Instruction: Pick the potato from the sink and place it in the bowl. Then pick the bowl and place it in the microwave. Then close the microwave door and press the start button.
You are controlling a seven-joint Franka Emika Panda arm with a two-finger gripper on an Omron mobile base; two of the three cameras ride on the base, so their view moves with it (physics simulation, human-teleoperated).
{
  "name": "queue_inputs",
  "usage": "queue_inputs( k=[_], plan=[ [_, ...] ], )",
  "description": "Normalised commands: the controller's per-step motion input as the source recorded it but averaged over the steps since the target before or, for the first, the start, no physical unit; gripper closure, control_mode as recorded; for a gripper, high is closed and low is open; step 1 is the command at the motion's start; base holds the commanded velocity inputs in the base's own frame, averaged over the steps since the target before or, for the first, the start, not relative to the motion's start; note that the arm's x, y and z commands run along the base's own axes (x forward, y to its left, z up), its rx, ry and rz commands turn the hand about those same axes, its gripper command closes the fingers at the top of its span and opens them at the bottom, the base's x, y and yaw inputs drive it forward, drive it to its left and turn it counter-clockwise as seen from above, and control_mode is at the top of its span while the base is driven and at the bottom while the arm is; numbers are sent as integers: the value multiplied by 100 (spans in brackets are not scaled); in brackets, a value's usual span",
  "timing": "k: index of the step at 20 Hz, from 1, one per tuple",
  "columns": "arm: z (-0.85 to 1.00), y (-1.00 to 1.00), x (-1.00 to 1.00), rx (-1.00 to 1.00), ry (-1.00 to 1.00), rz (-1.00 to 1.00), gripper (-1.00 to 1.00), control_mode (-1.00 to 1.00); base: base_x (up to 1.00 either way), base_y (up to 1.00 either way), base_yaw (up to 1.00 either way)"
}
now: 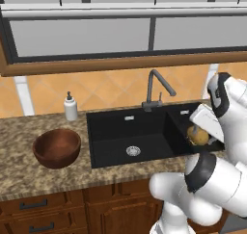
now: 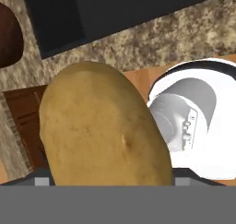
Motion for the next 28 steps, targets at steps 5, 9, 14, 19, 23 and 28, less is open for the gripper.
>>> queue_inputs(
  k=[5, 9, 14, 19, 23, 28],
  plan=[
    [21, 100, -18, -8, 1, 22, 100, -100, 0, 0, 0],
    [11, 100, 4, -10, 0, 15, 100, -100, 0, 0, 0],
    [24, 100, 22, -13, 0, 7, 100, -100, 0, 0, 0],
    [24, 100, 57, -10, 0, 2, 100, -100, 0, 0, 0],
    [35, 100, 73, -10, 0, 0, 100, -100, 0, 0, 0],
    [19, 100, 60, -14, -1, 0, 100, -100, 0, 0, 0]
  ],
)
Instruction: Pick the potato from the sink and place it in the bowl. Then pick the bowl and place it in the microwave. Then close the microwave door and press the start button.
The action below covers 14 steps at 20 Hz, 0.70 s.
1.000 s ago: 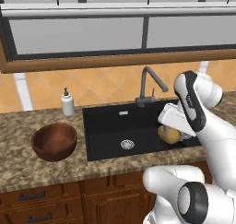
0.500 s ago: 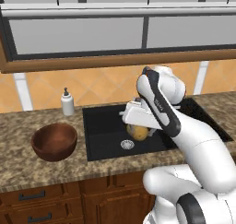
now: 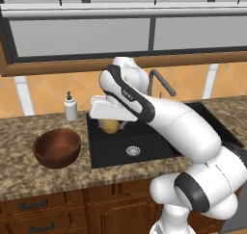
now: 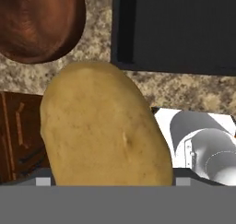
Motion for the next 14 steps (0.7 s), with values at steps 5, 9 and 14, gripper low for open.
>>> queue_inputs(
  k=[5, 9, 14],
  plan=[
    [-11, 100, 64, -17, -9, -5, 100, -100, 0, 0, 0],
    [-12, 100, 54, -13, -2, -4, 100, -100, 0, 0, 0],
    [-70, 98, 56, -15, 0, -2, 100, -100, 0, 0, 0]
  ],
)
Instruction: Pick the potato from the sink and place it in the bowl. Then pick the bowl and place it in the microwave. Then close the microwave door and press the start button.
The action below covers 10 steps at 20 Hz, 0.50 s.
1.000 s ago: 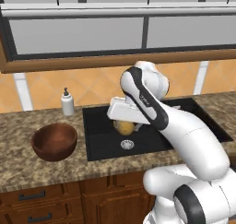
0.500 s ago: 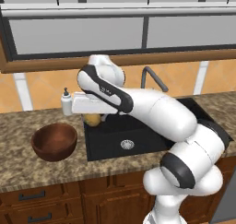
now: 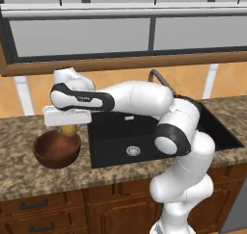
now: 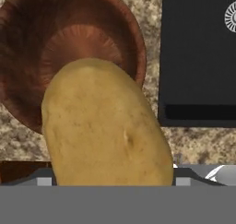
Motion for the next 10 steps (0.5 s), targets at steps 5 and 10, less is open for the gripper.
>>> queue_inputs(
  k=[5, 10],
  plan=[
    [-58, 66, 51, -5, -9, -4, 100, -100, 0, 0, 0],
    [-47, 26, 53, -2, 3, -5, 100, -100, 0, 0, 0]
  ],
)
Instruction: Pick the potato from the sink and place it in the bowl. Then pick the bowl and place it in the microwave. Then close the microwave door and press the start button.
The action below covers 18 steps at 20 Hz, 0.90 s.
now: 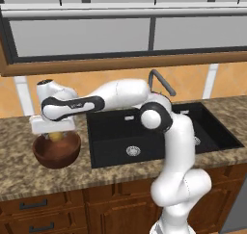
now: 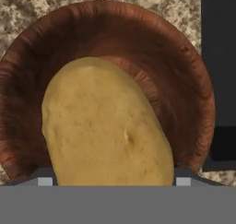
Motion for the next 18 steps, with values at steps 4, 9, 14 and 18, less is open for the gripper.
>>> queue_inputs(
  k=[4, 9, 14, 18],
  plan=[
    [-60, 0, 28, -1, 5, 0, 100, -100, 0, 0, 0],
    [-66, -8, 13, 0, 9, 0, 100, -100, 0, 0, 0],
    [-50, -8, 25, 0, 9, 0, -100, -100, 0, 0, 0],
    [-8, 0, 16, 0, 4, 0, -100, -100, 0, 0, 0]
  ],
)
